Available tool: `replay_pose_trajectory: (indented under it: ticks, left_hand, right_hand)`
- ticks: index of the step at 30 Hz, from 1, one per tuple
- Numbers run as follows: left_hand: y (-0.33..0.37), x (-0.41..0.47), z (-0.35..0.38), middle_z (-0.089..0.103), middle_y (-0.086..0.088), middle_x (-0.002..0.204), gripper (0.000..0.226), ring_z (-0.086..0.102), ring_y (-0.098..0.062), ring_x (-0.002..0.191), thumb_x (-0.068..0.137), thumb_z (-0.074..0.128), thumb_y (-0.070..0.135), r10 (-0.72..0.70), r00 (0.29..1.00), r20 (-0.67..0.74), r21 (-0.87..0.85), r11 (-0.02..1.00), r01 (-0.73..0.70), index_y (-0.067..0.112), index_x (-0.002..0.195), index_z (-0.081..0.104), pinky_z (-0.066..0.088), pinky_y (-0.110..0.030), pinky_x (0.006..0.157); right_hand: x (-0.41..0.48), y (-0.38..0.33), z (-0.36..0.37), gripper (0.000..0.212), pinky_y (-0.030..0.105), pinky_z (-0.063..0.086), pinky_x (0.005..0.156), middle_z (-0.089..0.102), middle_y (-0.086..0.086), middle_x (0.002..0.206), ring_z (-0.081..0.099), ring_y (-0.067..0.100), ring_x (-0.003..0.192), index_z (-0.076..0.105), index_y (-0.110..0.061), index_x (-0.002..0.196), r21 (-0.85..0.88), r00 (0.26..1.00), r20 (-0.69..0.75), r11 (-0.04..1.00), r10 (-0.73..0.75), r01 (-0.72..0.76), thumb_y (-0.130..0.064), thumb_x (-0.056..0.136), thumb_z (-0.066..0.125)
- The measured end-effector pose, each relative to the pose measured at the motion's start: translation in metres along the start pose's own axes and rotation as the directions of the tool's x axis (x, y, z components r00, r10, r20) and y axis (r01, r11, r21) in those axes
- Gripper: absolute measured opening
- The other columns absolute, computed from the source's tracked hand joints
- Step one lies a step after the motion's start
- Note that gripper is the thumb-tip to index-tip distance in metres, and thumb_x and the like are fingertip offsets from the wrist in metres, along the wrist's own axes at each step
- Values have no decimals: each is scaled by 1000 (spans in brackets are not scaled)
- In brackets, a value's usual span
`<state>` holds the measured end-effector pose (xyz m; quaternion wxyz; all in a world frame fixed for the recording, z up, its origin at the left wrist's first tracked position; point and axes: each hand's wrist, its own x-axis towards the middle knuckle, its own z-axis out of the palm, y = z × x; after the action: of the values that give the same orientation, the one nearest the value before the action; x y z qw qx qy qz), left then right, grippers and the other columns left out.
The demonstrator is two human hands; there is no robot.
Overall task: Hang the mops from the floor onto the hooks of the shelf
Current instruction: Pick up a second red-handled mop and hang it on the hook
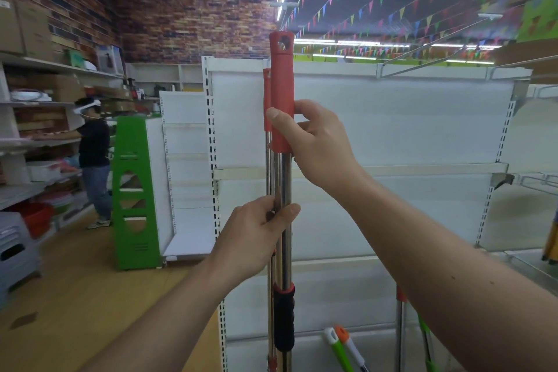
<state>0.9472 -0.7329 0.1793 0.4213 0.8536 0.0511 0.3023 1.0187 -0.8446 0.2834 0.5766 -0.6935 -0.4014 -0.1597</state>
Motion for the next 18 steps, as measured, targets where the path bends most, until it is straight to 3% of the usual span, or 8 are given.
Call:
replay_pose_trajectory:
  ticks: [5, 8, 11, 15, 18]
  left_hand:
    - [1, 7, -1, 69, -18, 81, 48, 65, -34, 73, 93, 56, 57, 2, 1000, 5, -26, 1000, -2, 11, 81, 62, 57, -50, 70]
    - [2, 14, -2, 66, -17, 76, 47, 57, -19, 62, 93, 57, 56, 4, 1000, -1, -18, 1000, -4, 12, 80, 63, 56, -48, 68]
    - [0, 21, -3, 63, -14, 69, 47, 52, -15, 57, 94, 56, 56, 1, 1000, 3, -18, 1000, -1, 12, 78, 62, 53, -46, 63]
    - [-2, 28, -3, 56, 14, 50, 43, 47, -4, 46, 96, 56, 51, -13, 1000, 2, -25, 1000, 13, 17, 71, 57, 47, -34, 60]
    - [-1, 32, -2, 54, 19, 46, 42, 50, -1, 44, 98, 56, 48, -8, 1000, -7, -20, 1000, 8, 19, 68, 54, 46, -30, 59]
  right_hand:
    - [9, 0, 0, 33, 43, 60, 70, 77, -2, 73, 74, 15, 70, 70, -21, 109, 9, 1000, -21, 1000, 3, -2, -51, 96, 63]
    - [16, -1, 1, 34, 47, 62, 74, 77, -3, 72, 73, 16, 69, 70, -22, 109, -1, 1000, -23, 1000, 11, -11, -52, 95, 62]
    - [22, 0, 2, 35, 47, 62, 75, 77, -3, 73, 73, 15, 69, 70, -23, 111, -19, 999, -22, 999, 25, -26, -53, 95, 61]
    - [31, 4, 6, 38, 50, 62, 79, 78, -3, 79, 75, 16, 75, 69, -25, 112, -56, 999, -21, 998, 39, -40, -57, 94, 59]
    - [37, 8, 8, 40, 50, 62, 80, 77, -2, 85, 74, 19, 78, 69, -24, 111, -81, 999, -23, 996, 46, -48, -59, 94, 58]
